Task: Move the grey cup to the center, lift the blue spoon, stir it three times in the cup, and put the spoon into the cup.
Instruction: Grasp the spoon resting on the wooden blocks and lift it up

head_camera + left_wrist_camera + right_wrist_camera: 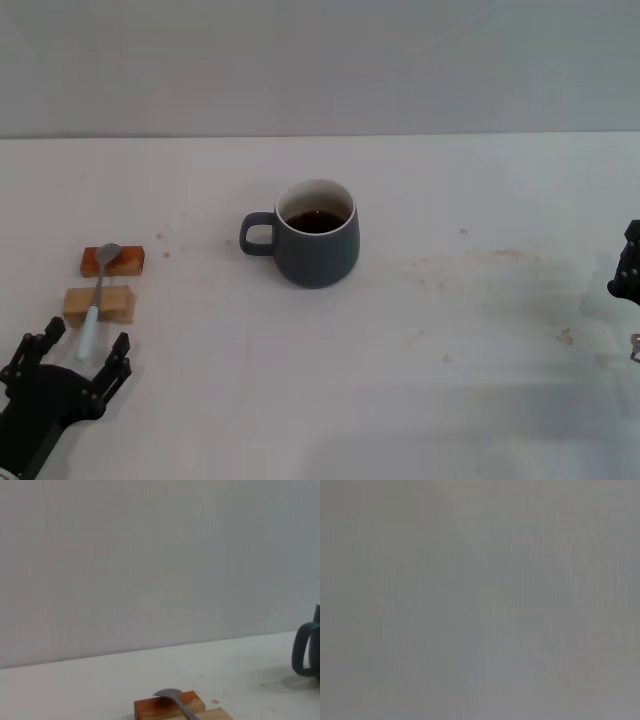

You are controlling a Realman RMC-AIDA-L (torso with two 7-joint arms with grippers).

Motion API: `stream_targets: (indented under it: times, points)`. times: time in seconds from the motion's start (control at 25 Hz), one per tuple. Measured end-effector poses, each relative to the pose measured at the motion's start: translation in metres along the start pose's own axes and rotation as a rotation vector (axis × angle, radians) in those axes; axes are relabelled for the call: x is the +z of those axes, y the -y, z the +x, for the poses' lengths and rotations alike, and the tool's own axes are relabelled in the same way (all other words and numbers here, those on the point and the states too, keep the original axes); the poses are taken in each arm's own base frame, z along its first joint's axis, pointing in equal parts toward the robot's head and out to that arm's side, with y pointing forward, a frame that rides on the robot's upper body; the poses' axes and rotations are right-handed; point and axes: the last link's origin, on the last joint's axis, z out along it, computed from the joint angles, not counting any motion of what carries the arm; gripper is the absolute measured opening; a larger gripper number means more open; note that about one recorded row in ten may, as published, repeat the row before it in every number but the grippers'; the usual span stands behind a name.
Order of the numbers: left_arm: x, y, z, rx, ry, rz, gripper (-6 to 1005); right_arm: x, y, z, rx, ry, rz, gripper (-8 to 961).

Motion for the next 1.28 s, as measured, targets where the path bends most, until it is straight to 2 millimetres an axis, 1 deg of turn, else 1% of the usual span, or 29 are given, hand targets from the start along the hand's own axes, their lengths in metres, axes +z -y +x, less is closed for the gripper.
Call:
stream_targets:
  times: [1.0, 1.28]
  points:
    - [0.0013, 0.0001, 0.0017, -0.011, -0.007, 0.011, 790, 0.0002, -0.0004, 0.0006, -0.003, -0.004, -0.004, -2]
    - [0.0013, 0.0014, -0.0012, -0.017, 0.012, 0.02, 686, 0.0002, -0.0006, 0.0007, -0.004, -0.005, -0.006, -2]
